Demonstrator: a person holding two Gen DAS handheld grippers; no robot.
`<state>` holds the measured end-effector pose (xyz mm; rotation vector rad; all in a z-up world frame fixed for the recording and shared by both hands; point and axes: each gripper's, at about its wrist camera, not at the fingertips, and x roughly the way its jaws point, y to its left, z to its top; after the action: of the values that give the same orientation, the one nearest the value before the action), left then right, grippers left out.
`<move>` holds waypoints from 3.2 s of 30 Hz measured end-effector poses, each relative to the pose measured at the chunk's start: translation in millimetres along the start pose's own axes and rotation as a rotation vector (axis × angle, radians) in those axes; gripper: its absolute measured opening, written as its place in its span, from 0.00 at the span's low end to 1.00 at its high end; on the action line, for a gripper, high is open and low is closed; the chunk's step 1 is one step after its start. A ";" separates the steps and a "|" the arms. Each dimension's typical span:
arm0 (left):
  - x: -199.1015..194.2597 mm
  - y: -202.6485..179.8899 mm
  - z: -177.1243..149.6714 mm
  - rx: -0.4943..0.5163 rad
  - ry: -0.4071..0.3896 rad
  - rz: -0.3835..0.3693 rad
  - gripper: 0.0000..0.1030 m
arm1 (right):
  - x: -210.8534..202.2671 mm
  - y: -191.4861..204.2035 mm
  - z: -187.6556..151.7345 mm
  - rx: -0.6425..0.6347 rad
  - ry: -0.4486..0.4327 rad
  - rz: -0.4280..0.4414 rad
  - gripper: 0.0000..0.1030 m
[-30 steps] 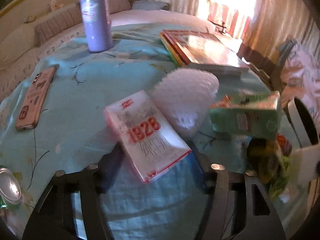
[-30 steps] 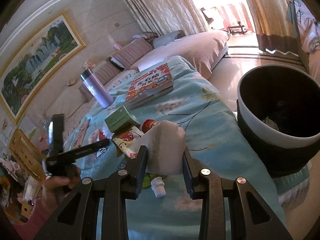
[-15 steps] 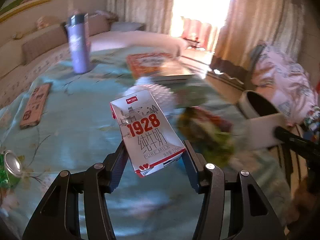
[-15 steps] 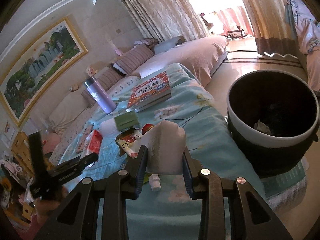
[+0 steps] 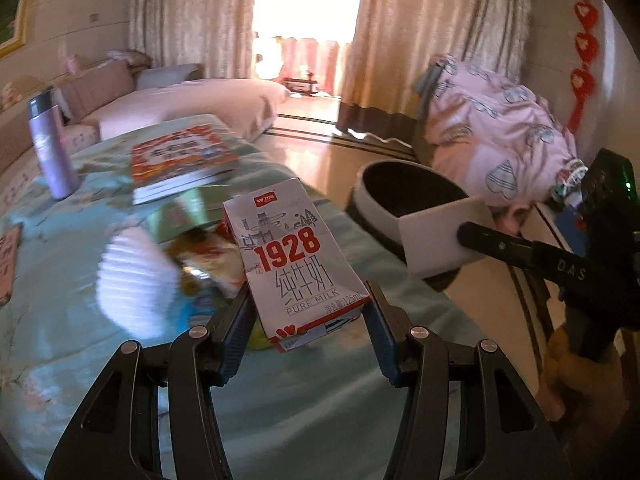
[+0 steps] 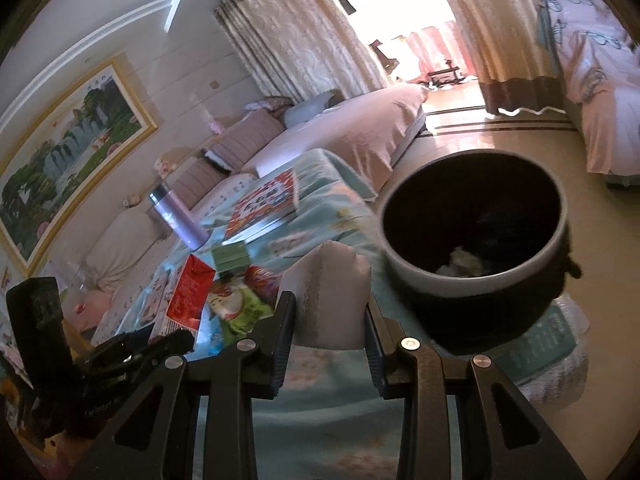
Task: Collect trash
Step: 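Carry the milk carton and white paper over the bin and open both tools, then grasp the white foam net with the left tool while the right tool grasps the red chip can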
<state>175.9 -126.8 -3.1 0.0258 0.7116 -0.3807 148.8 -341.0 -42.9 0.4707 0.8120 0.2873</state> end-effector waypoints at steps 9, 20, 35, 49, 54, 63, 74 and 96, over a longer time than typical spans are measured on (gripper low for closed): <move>21.9 -48.0 13.7 0.075 0.019 -0.059 0.51 | -15.8 -35.6 12.1 0.035 -0.043 -0.053 0.32; 59.1 -93.0 36.8 0.143 0.055 -0.107 0.51 | -18.6 -77.7 39.3 0.048 -0.064 -0.125 0.32; 104.9 -125.4 64.4 0.166 0.110 -0.128 0.51 | -0.3 -110.2 62.8 0.040 -0.031 -0.171 0.32; 126.0 -129.3 75.1 0.174 0.141 -0.129 0.52 | 13.1 -126.0 73.0 0.050 -0.002 -0.196 0.36; 122.4 -123.3 72.8 0.149 0.139 -0.129 0.64 | 14.6 -133.1 74.1 0.087 0.002 -0.180 0.52; 82.2 -86.1 47.3 0.042 0.106 -0.116 0.67 | -0.6 -120.9 66.0 0.108 -0.025 -0.152 0.71; 37.6 -23.6 -0.2 -0.089 0.109 -0.036 0.68 | 2.8 -54.6 29.8 0.048 -0.003 -0.056 0.76; -11.2 101.3 -55.2 -0.329 0.084 0.149 0.68 | 74.5 37.8 -19.5 -0.136 0.176 -0.003 0.74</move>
<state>168.6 -20.4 -48.5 -0.2160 0.8434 -0.1176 180.7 -271.6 -81.9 0.3199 0.9580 0.3827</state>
